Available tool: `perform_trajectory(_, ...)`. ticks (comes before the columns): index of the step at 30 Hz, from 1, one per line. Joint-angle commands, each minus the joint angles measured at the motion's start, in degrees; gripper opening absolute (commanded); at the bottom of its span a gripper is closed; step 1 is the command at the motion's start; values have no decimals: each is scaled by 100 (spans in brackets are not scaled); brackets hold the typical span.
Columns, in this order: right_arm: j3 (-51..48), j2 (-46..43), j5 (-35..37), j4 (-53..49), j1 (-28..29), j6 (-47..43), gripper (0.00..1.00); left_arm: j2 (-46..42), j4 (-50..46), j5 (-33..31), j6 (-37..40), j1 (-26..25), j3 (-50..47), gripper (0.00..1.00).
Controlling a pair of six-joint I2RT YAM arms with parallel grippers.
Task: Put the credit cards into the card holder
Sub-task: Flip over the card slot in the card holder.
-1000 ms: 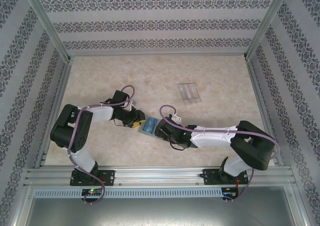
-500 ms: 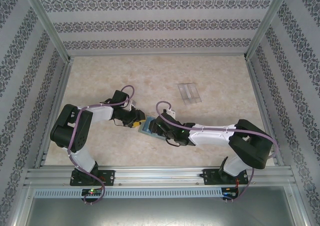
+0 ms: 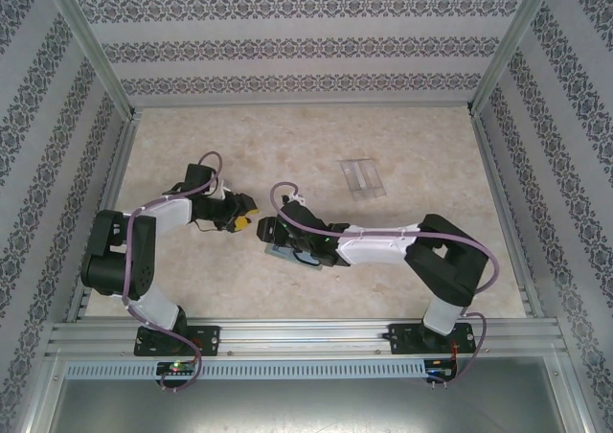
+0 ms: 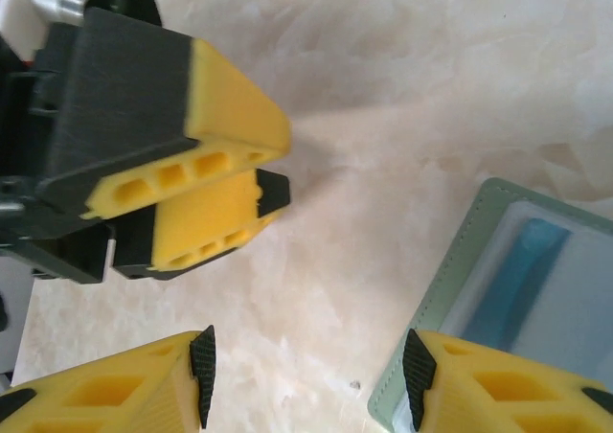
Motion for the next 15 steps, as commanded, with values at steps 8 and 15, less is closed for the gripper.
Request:
perform_trajectory(8,-520,-1502,-370,137,-701,-585,59,-63,-781,-154,910,-367,361,49)
perform_trajectory(15,-699,-2950,703,-2240,-1633,-1859,60,400,-1486,-1073,1427,-1292,913,51)
